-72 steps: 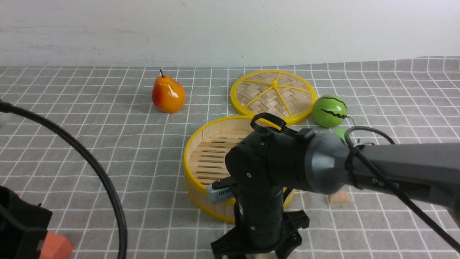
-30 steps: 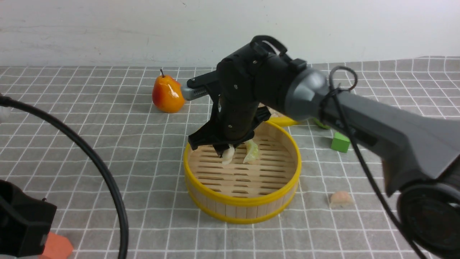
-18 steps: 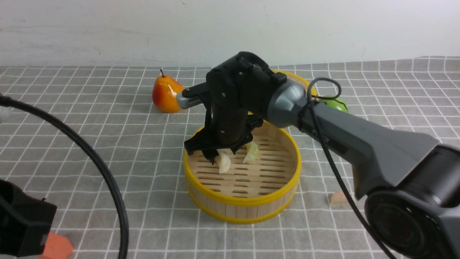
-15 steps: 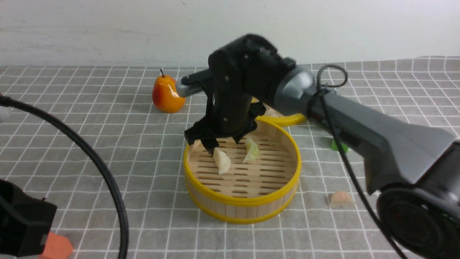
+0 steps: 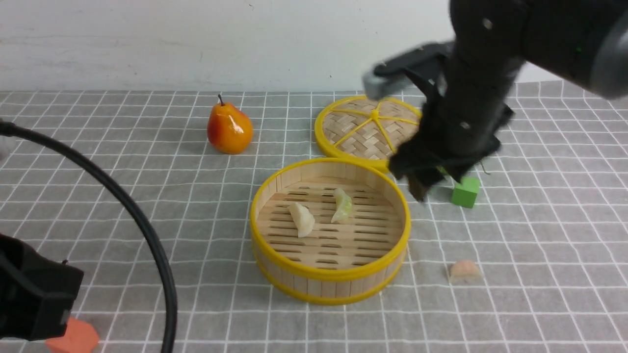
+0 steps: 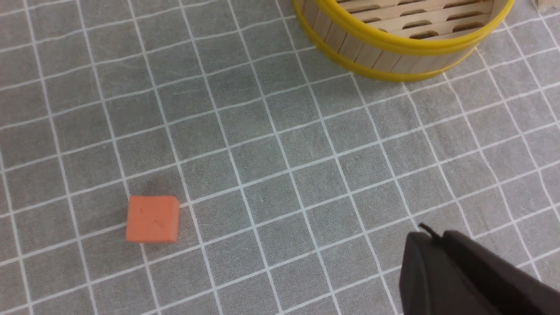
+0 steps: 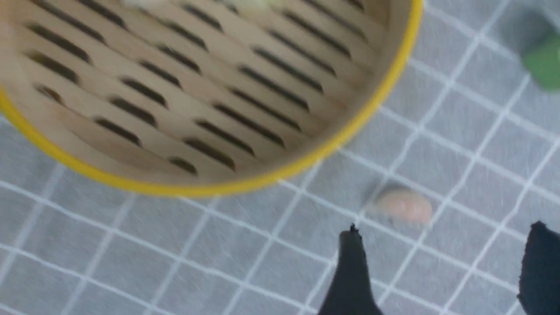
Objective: Put the dumplings into the steamer on the table with the grey tablecloth.
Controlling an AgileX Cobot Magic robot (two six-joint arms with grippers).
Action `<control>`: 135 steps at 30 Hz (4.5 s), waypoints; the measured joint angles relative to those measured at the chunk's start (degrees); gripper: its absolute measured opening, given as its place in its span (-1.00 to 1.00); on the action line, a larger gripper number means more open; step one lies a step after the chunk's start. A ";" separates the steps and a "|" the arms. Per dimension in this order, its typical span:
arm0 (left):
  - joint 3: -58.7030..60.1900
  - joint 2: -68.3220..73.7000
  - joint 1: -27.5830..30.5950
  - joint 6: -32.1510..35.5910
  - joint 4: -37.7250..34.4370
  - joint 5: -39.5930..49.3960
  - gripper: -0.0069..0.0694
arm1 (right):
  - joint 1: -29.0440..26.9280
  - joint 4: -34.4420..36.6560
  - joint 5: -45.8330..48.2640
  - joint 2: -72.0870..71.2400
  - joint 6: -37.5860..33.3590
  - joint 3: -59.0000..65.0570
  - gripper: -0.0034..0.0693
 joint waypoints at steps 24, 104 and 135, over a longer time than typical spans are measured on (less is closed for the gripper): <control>0.00 0.00 0.00 0.00 -1.10 -0.19 -0.72 | -4.84 -4.87 -20.82 8.80 -24.08 18.47 0.42; 33.19 -40.45 0.00 -3.02 -6.90 -28.10 -0.63 | 9.18 20.99 -49.22 -52.69 -13.74 46.88 -0.97; 33.34 -40.45 0.00 -3.02 -6.97 -27.16 -0.58 | 6.86 20.96 -56.21 -67.66 -15.33 59.08 -0.94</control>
